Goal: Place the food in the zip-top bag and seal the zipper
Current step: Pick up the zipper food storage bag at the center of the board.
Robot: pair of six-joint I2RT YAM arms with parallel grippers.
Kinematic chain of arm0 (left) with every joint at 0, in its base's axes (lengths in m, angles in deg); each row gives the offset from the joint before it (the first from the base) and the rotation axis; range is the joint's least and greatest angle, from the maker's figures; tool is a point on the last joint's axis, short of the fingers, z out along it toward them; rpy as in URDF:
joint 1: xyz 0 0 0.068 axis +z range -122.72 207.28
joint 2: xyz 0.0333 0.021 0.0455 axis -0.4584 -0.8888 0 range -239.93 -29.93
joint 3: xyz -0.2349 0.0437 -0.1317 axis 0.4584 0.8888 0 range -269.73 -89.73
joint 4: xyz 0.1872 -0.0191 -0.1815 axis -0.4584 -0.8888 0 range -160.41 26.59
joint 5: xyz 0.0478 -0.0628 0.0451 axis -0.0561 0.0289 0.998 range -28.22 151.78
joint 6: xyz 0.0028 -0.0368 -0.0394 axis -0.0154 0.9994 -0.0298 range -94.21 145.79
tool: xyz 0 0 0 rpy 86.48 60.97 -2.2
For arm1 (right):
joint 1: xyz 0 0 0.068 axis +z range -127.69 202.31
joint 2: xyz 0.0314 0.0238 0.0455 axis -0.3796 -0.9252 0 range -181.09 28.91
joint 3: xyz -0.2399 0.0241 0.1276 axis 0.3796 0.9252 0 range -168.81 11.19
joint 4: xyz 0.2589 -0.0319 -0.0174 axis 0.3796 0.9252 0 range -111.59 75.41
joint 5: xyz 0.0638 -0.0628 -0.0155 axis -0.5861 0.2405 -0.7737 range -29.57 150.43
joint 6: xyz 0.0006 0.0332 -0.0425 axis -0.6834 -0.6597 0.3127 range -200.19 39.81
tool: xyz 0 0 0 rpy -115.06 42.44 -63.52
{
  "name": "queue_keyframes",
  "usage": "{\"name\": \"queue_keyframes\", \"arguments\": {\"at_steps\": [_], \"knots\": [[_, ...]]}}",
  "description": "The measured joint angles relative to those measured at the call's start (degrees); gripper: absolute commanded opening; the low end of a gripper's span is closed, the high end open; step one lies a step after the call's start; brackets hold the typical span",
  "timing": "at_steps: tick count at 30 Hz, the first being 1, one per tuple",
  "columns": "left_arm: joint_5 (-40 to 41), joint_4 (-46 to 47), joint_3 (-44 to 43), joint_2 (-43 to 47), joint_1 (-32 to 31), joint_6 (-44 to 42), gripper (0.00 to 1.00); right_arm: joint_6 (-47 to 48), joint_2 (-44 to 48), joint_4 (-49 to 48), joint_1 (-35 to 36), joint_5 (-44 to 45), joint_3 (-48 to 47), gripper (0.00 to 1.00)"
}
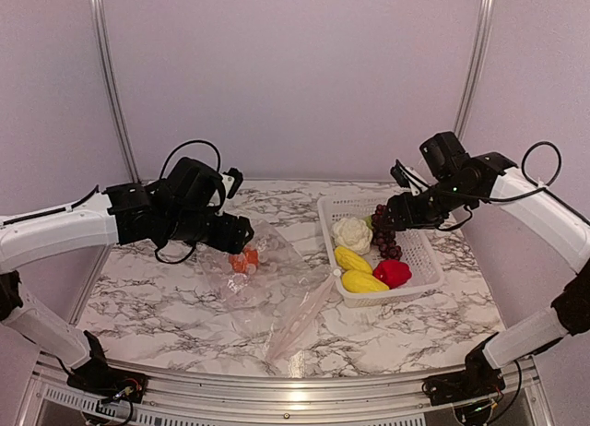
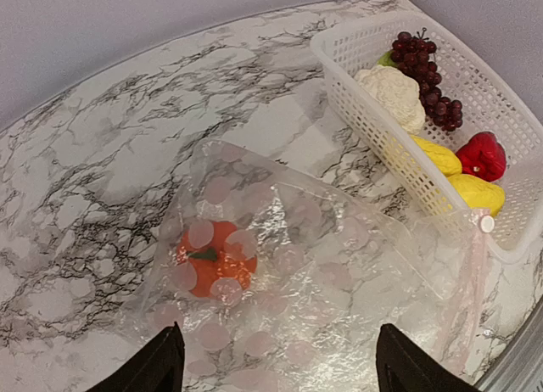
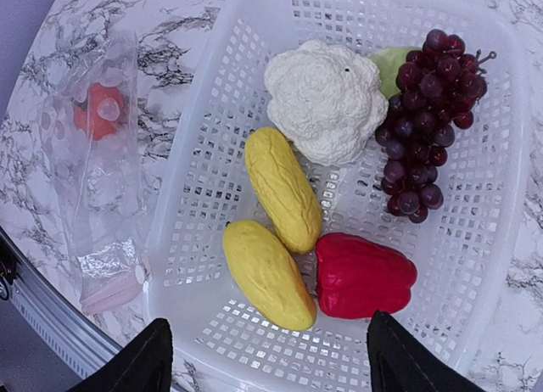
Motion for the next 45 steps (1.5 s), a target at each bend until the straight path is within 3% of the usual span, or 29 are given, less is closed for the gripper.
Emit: {"name": "queue_keyframes", "arguments": {"at_steps": [4,9,18,29,36,40,45], "knots": [[3.2,1.4,-1.1,-0.9,-11.6,-3.5,0.58,-0.1,0.0,-0.7,0.0,-0.4,1.5,0.74],[12.5,1.2,-4.4,-5.3,-24.3,-3.2,0.49,-0.9,-0.5,-2.1,0.0,-1.2,1.8,0.74],[28.2,-2.0,-9.9,-21.7,-37.0,1.0,0.47,-1.5,-0.7,-4.3,0.0,-3.7,2.3,0.74],[36.2,-12.5,-20.3,-37.4,-37.9,12.3,0.44,-1.2,-0.7,-4.6,0.0,-6.3,3.2,0.73],[39.1,-20.6,-23.3,-41.5,-36.2,19.4,0.08,-1.5,-0.4,-4.7,0.0,-7.3,3.2,0.73],[41.5,-23.7,-24.6,-41.4,-34.6,21.4,0.01,-1.5,0.3,-4.6,0.0,-7.3,3.2,0.73],[42.1,-25.7,-24.3,-37.9,-32.0,21.8,0.0,-1.3,0.5,-4.1,0.0,-5.4,3.4,0.73]]}}
